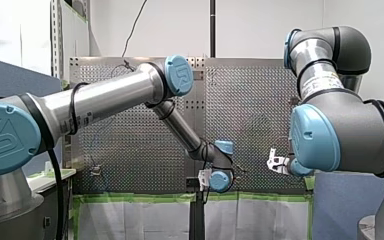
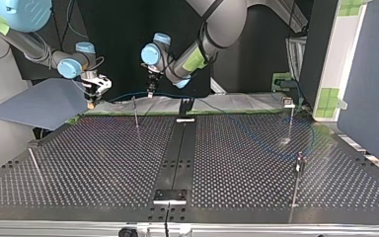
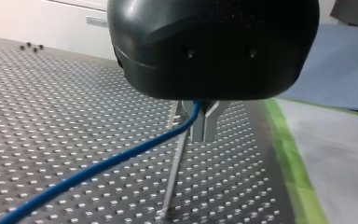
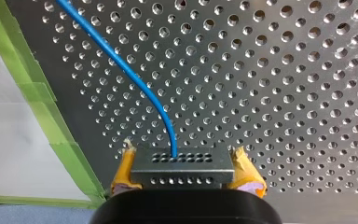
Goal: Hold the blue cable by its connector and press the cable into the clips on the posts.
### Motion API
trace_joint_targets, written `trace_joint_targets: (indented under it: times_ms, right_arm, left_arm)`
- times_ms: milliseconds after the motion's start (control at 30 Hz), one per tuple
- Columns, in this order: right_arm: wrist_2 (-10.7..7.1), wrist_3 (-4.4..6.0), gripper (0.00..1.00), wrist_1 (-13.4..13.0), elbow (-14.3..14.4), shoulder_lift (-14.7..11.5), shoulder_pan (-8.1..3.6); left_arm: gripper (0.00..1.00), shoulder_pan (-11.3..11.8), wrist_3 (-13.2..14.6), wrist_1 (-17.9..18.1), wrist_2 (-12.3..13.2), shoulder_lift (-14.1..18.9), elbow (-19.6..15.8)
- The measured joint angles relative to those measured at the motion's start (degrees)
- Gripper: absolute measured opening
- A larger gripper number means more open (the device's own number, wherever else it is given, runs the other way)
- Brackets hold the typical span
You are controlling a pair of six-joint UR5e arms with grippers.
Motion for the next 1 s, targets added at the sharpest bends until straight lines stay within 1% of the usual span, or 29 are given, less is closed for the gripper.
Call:
trace_joint_targets:
  times_ms: [167,233,367,500,633,800,900,1000]
  right_arm:
    - [0.06,-0.11,0.23,-0.1,0.0,0.1,0.0]
    - [0.11,-0.13,0.23,-0.2,0.0,0.1,0.0]
    - [0.17,-0.14,0.23,-0.3,-0.1,0.2,-0.04]
    - [0.12,-0.11,0.23,-0.4,-0.2,0.2,-0.06]
    - [-0.01,-0.15,0.23,-0.3,-0.2,0.3,-0.04]
    - [-0.06,-0.15,0.23,-0.2,-0.3,0.3,-0.01]
    - [-0.07,-0.11,0.23,-0.2,-0.3,0.3,-0.01]
    - [-0.07,-0.03,0.23,-0.2,-0.3,0.4,-0.01]
  left_arm:
    - [0.02,0.1,-0.8,-1.3,0.5,-2.3,2.5]
    - [0.02,0.3,-0.9,-1.7,0.7,-2.8,3.6]
    - [0.02,0.5,-1.1,-2.8,0.8,-3.1,5.3]
    - [0.02,0.6,-1.0,-4.0,0.8,-3.1,6.2]
    - [0.02,-0.1,0.1,-5.4,0.5,-3.1,5.7]
    - [0.02,-1.2,2.1,-5.7,-0.1,-3.0,4.7]
    - [0.02,-1.8,3.1,-5.8,-0.4,-2.8,4.9]
    - [0.02,-2.1,3.5,-5.9,-0.4,-2.7,5.8]
